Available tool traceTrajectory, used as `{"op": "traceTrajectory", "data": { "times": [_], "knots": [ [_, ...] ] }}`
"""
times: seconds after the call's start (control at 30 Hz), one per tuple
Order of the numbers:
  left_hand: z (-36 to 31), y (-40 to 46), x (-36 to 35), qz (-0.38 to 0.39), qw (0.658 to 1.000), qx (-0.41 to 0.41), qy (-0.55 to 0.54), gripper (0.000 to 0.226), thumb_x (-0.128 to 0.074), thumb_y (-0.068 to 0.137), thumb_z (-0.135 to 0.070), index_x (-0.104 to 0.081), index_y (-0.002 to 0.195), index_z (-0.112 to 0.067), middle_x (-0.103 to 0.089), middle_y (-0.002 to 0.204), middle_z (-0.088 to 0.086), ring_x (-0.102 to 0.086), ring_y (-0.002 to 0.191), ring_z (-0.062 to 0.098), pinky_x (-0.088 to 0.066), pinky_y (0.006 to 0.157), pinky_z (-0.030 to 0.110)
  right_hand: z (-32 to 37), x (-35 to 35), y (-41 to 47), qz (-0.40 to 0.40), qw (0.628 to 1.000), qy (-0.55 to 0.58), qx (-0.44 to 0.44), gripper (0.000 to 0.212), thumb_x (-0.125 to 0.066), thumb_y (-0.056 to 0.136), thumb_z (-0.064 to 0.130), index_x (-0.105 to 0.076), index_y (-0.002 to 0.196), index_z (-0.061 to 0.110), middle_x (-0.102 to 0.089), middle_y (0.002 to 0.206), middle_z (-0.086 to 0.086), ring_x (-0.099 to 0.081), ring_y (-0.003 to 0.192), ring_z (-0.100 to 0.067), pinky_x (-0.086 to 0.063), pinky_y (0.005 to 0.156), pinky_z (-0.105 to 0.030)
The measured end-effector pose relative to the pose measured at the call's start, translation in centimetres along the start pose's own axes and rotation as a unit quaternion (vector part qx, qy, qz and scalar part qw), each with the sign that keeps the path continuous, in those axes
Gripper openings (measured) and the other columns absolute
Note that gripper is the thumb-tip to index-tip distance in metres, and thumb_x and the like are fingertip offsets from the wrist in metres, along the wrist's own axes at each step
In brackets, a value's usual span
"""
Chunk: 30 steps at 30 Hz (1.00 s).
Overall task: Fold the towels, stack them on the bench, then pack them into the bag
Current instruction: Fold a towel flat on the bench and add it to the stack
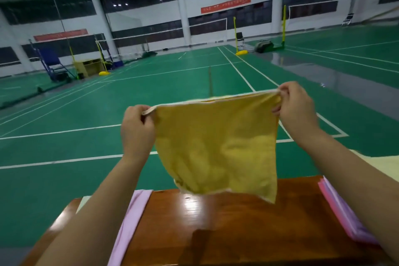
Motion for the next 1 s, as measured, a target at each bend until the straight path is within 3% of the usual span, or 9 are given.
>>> {"op": "traceTrajectory", "data": {
  "times": [0.07,0.13,0.23,0.27,0.37,0.4,0.53,0.67,1.0],
  "knots": [
    [-1.9,-2.3,-4.4,0.155,0.985,-0.064,0.039,0.007,-0.062,0.085,-0.002,-0.067,0.082,-0.007,-0.055,0.079,0.001,-0.054,0.075,0.022,-0.034,0.065,0.025,0.3,-1.4,-0.2,0.058,0.998,-0.032,0.011,0.012,-0.040,0.098,0.012,-0.052,0.100,0.009,-0.051,0.092,-0.005,-0.060,0.072,-0.024,-0.049,0.066,-0.035],
    [1.4,-3.7,-6.5,0.255,0.965,0.023,0.056,0.015,-0.060,0.083,-0.002,-0.065,0.076,-0.014,-0.060,0.072,0.004,-0.064,0.075,0.029,-0.046,0.065,0.031,-2.6,-4.8,-1.6,0.220,0.968,-0.105,-0.054,0.015,-0.046,0.095,0.006,-0.055,0.107,0.006,-0.056,0.082,-0.005,-0.062,0.069,-0.023,-0.052,0.064,-0.034],
    [3.8,-1.1,-1.0,0.033,0.997,0.068,-0.025,0.007,-0.061,0.085,-0.005,-0.067,0.083,-0.009,-0.062,0.077,0.009,-0.060,0.077,0.029,-0.042,0.068,0.031,-3.2,-2.2,-0.6,0.111,0.992,-0.019,-0.055,0.017,-0.040,0.099,0.010,-0.056,0.105,0.007,-0.057,0.078,-0.006,-0.059,0.053,-0.013,-0.049,0.046,-0.020],
    [3.0,-1.3,-0.8,0.042,0.998,0.046,-0.025,0.005,-0.063,0.086,-0.004,-0.066,0.083,-0.007,-0.060,0.077,0.007,-0.056,0.075,0.026,-0.036,0.066,0.028,-2.8,-1.6,-0.4,0.083,0.996,-0.012,-0.036,0.017,-0.039,0.099,0.009,-0.056,0.102,0.009,-0.056,0.082,-0.007,-0.060,0.055,-0.014,-0.048,0.044,-0.016],
    [2.1,-6.8,-8.5,0.407,0.910,0.007,0.080,0.012,-0.066,0.084,-0.007,-0.063,0.075,-0.015,-0.061,0.065,-0.001,-0.061,0.069,0.026,-0.045,0.063,0.031,-4.3,-5.7,-2.4,0.275,0.954,-0.082,-0.085,0.021,-0.039,0.096,0.001,-0.056,0.098,0.012,-0.059,0.083,-0.007,-0.064,0.055,-0.015,-0.052,0.046,-0.019],
    [2.8,-7.5,-8.6,0.430,0.897,0.031,0.099,0.014,-0.064,0.084,-0.008,-0.063,0.074,-0.017,-0.062,0.063,-0.001,-0.063,0.067,0.025,-0.048,0.064,0.031,-4.9,-6.1,-3.1,0.300,0.943,-0.096,-0.110,0.021,-0.039,0.097,0.001,-0.057,0.098,0.011,-0.060,0.082,-0.008,-0.065,0.054,-0.015,-0.054,0.049,-0.023],
    [4.3,-2.0,-3.1,0.105,0.989,0.101,-0.005,0.012,-0.060,0.086,-0.005,-0.063,0.076,-0.010,-0.058,0.068,0.007,-0.053,0.069,0.025,-0.039,0.058,0.032,-3.2,-2.7,-0.9,0.109,0.992,-0.005,-0.065,0.018,-0.038,0.099,0.007,-0.055,0.098,0.012,-0.060,0.085,-0.012,-0.065,0.058,-0.019,-0.055,0.052,-0.027],
    [5.4,-4.7,-7.3,0.303,0.940,0.152,0.026,0.018,-0.065,0.080,-0.004,-0.062,0.067,-0.015,-0.062,0.063,0.007,-0.062,0.067,0.028,-0.057,0.070,0.042,-4.5,-5.7,-2.4,0.246,0.959,-0.102,-0.092,0.022,-0.038,0.096,0.002,-0.056,0.100,0.013,-0.061,0.080,-0.009,-0.066,0.058,-0.020,-0.058,0.062,-0.035],
    [4.4,0.3,-3.2,0.125,0.988,0.086,-0.031,0.007,-0.065,0.085,-0.005,-0.067,0.082,-0.011,-0.055,0.084,0.010,-0.053,0.085,0.029,-0.042,0.078,0.033,-3.8,-2.3,0.5,0.092,0.985,0.121,-0.087,0.025,-0.036,0.100,0.004,-0.059,0.099,0.015,-0.064,0.082,-0.014,-0.063,0.062,-0.017,-0.059,0.068,-0.029]
  ]
}}
Point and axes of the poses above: each hand's wrist, its own y-axis towards the middle knuckle, its own x-axis out of the back of the hand, z = x × y, the point moved 10 cm from there along y, towards the middle knuckle
